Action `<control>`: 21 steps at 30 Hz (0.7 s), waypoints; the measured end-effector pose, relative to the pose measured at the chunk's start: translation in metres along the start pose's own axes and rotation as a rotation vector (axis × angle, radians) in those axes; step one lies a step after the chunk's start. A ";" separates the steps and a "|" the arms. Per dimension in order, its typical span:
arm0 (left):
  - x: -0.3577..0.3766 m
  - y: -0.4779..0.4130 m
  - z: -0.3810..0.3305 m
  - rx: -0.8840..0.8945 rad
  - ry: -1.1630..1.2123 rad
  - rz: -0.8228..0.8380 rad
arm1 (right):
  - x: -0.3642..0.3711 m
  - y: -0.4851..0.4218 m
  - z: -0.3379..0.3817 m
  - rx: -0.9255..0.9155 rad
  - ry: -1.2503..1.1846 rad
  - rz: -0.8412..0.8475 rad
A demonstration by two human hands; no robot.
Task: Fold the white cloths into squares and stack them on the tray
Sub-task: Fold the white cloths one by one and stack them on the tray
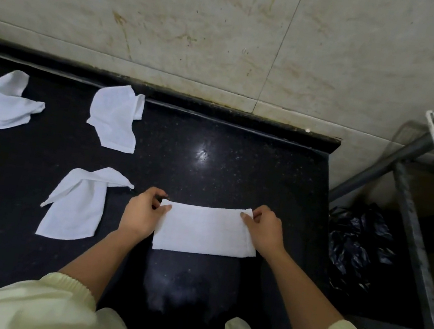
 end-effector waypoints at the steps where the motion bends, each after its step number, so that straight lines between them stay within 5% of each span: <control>1: -0.001 0.003 -0.001 0.012 -0.021 -0.028 | -0.003 0.004 0.002 -0.021 0.026 -0.041; 5: -0.004 0.028 -0.009 0.142 -0.154 -0.105 | -0.011 0.032 0.023 -0.276 0.171 -0.162; 8: 0.009 0.052 -0.008 0.250 -0.252 -0.049 | 0.010 0.052 0.021 -0.400 0.319 -0.023; 21: 0.019 0.063 0.019 0.146 -0.036 0.088 | 0.006 0.055 -0.035 -0.002 -0.020 -0.029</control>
Point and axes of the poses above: each hand's wrist, its own y-axis away from the middle knuckle, its own x-axis out of the palm, z = x × y, the point moved 7 cm from there along -y, towards the middle knuckle, and after that the axes turned 6 degrees about z, right-handed, at the moved point
